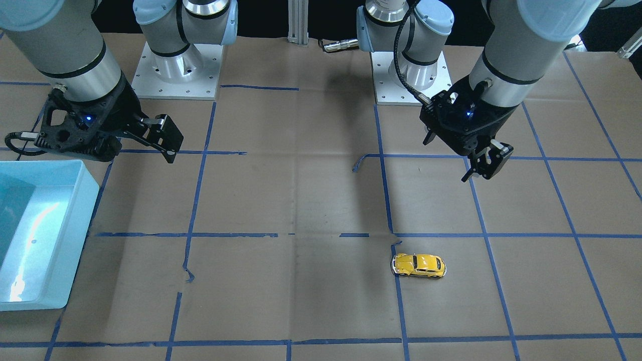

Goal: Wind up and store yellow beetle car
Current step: 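Lower the left gripper over the yellow beetle car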

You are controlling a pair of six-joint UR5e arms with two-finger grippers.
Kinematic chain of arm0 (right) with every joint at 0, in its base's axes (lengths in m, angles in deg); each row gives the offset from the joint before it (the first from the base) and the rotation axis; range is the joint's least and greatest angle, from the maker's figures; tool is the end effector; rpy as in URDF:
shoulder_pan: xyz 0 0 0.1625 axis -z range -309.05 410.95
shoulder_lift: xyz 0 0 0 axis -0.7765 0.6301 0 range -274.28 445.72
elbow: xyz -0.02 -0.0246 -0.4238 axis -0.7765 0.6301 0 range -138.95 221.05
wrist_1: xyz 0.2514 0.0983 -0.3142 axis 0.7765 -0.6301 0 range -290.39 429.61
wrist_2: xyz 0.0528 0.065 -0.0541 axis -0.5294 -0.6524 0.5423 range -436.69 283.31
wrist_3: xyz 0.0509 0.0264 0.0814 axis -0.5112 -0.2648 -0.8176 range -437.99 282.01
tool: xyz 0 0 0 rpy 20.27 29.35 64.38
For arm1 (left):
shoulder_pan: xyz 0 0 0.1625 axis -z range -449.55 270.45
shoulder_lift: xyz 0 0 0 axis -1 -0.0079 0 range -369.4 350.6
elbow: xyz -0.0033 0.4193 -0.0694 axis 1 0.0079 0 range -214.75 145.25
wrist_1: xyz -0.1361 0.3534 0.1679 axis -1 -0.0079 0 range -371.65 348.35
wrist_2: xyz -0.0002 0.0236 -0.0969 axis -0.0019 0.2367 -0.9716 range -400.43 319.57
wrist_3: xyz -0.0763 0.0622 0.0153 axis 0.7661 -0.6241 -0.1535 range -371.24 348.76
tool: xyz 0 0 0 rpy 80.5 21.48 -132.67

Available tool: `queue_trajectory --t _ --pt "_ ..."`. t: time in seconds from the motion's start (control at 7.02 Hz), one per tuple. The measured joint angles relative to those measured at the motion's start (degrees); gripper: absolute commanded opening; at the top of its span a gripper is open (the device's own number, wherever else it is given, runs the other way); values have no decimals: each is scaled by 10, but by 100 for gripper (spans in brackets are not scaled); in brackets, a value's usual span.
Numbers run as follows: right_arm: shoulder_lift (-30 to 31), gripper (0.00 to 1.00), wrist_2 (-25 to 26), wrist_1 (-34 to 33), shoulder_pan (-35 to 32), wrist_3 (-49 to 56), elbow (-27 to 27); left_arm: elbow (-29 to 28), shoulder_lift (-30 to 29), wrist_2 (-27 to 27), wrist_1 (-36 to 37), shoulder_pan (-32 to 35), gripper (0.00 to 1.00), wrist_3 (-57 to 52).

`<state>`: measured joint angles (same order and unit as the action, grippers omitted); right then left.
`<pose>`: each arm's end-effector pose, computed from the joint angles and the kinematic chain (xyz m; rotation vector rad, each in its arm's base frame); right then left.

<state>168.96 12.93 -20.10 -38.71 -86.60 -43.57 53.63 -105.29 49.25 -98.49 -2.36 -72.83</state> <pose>0.1306 -0.5397 0.4727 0.2452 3.1272 0.0463 -0.1075 -0.5385 0.4546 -1.5342 -2.7244 -0.0210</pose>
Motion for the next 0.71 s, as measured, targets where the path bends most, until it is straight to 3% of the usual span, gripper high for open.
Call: queue_trajectory --t 0.71 --pt "-12 100 -1 -12 1 -6 13 23 -91 11 122 0 99 -352"
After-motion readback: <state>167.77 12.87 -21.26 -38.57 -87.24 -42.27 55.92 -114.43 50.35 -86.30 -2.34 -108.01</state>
